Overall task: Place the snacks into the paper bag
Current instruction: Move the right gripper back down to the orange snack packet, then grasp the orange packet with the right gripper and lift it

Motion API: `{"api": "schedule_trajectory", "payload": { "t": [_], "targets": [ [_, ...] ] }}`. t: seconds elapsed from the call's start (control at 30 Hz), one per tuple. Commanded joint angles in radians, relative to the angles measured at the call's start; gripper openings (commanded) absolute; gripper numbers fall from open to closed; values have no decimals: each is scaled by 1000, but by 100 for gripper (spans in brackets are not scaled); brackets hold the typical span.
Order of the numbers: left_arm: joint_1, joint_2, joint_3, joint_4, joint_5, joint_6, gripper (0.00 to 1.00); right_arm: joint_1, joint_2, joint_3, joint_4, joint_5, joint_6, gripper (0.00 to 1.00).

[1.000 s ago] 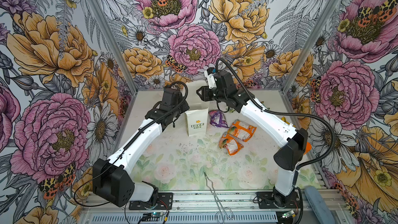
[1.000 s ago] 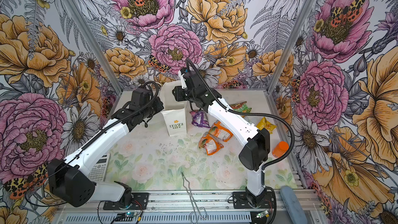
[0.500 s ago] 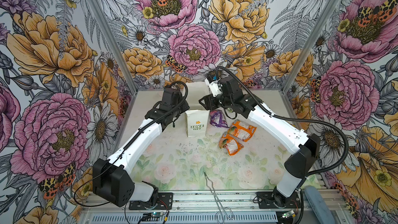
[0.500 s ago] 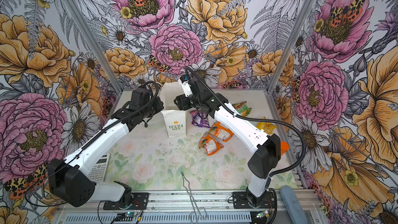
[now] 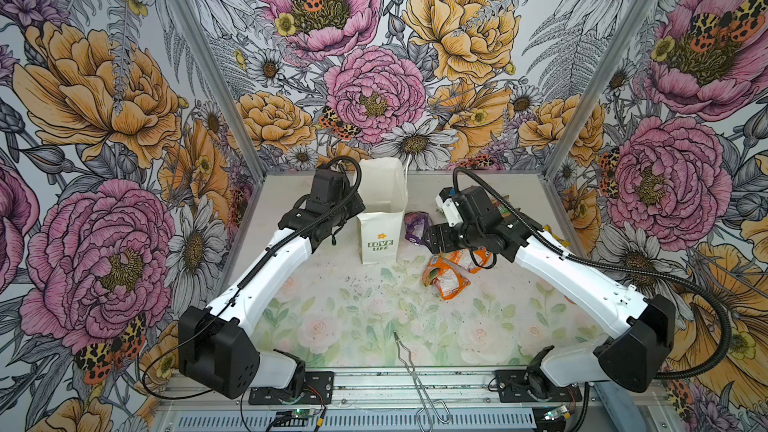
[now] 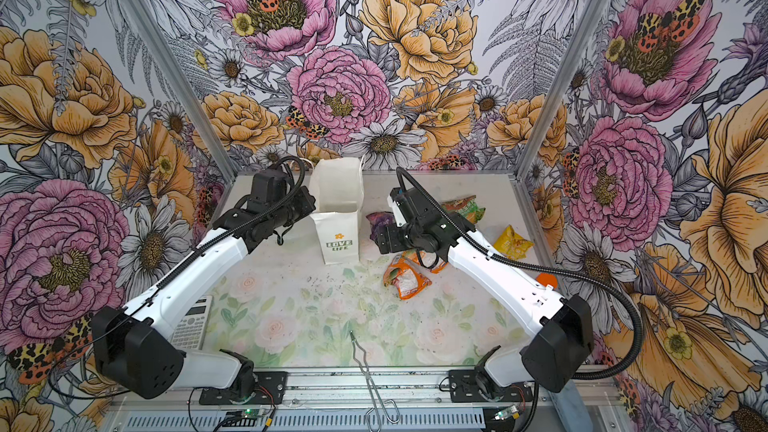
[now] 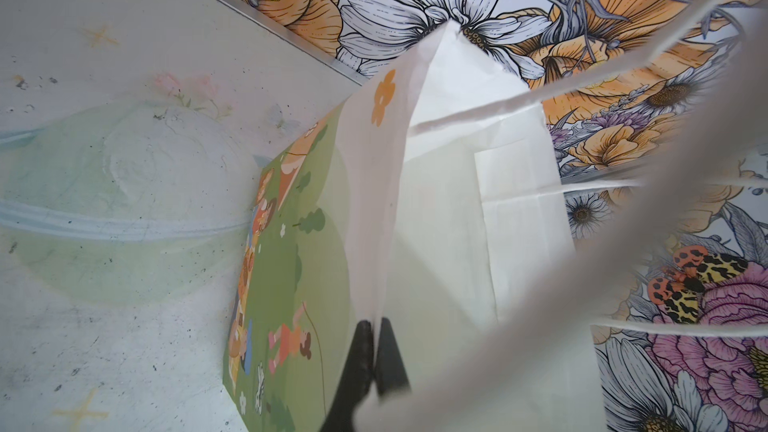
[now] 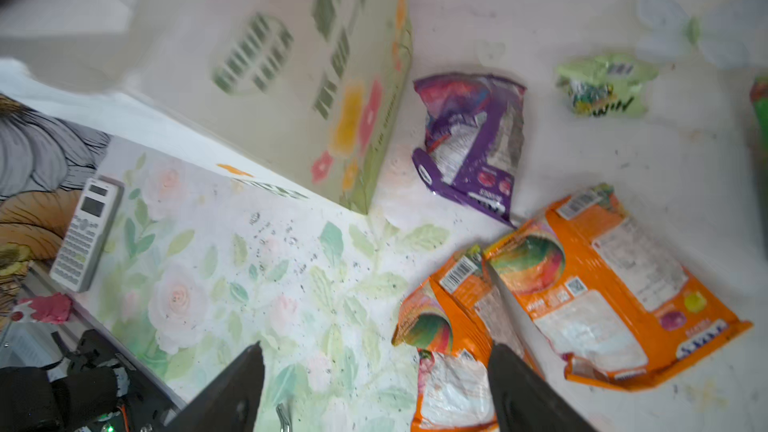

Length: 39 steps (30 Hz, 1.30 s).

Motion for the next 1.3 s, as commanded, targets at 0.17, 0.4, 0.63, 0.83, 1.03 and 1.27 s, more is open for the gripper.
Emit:
{"api": "schedule_trajectory", "payload": {
  "t": [0.17, 0.4, 0.63, 0.83, 1.03, 1.27],
  "targets": [
    [9, -13, -9, 40, 35, 23, 0, -44, 83, -82, -73, -20, 30, 98],
    [11, -22, -19, 40, 33, 22, 0, -46, 213, -63, -105, -29, -60, 100],
    [11, -18, -22, 40, 38, 20, 0, -40, 308, -50, -108, -13, -115, 100],
    [9, -13, -20, 39, 36, 17, 0, -14, 386, -36, -105, 30, -143, 100],
    [7, -12, -20, 39, 35, 17, 0, 8, 439, -30, -67, 54, -143, 96],
    [10, -13, -21, 38, 37, 19, 0, 11, 445, -28, -44, 36, -143, 74]
  ]
}}
